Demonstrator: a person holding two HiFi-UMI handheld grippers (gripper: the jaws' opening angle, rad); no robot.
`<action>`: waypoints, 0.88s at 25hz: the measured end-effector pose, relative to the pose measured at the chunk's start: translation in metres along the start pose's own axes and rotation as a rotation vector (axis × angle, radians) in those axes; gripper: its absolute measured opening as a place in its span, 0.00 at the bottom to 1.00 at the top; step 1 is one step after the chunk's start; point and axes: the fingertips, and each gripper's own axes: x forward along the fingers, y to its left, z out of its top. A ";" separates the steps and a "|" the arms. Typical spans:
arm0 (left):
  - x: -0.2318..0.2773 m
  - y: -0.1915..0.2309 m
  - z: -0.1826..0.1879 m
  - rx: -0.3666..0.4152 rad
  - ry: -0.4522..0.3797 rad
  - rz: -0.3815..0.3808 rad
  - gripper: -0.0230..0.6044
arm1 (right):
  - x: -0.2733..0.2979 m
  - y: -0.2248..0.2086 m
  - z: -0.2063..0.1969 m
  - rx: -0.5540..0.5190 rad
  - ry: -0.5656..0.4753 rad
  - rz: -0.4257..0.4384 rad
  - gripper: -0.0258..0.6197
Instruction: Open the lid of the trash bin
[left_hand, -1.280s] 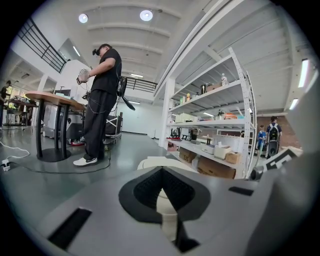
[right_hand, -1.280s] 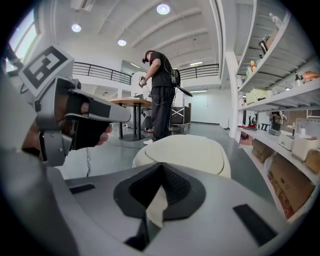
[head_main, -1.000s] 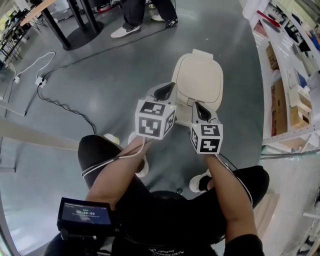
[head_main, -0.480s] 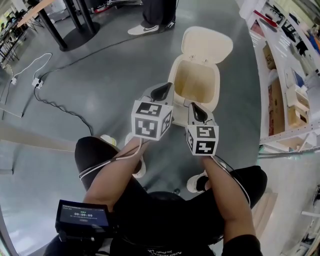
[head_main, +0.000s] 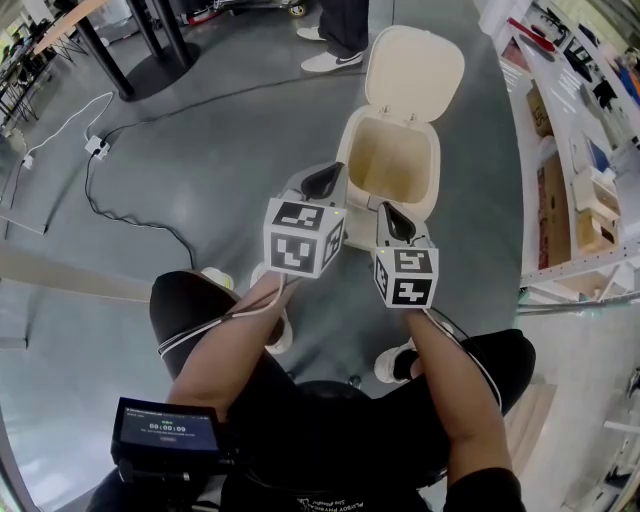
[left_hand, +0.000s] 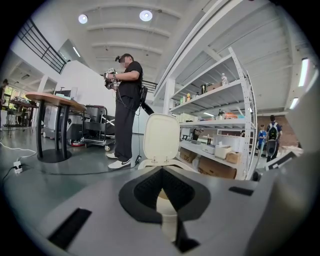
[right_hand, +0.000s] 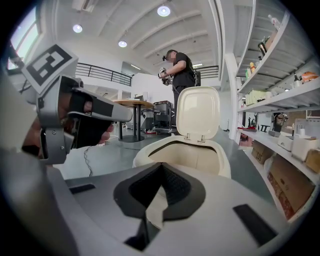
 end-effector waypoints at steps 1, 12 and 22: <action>0.000 0.000 0.000 0.004 -0.001 0.002 0.03 | 0.000 0.000 0.000 -0.002 -0.001 -0.001 0.05; 0.000 0.000 -0.001 0.027 0.007 0.002 0.03 | 0.000 0.001 0.002 -0.004 -0.005 0.002 0.05; 0.002 0.000 0.000 0.042 0.010 0.000 0.03 | 0.002 0.000 0.005 -0.020 -0.014 0.000 0.05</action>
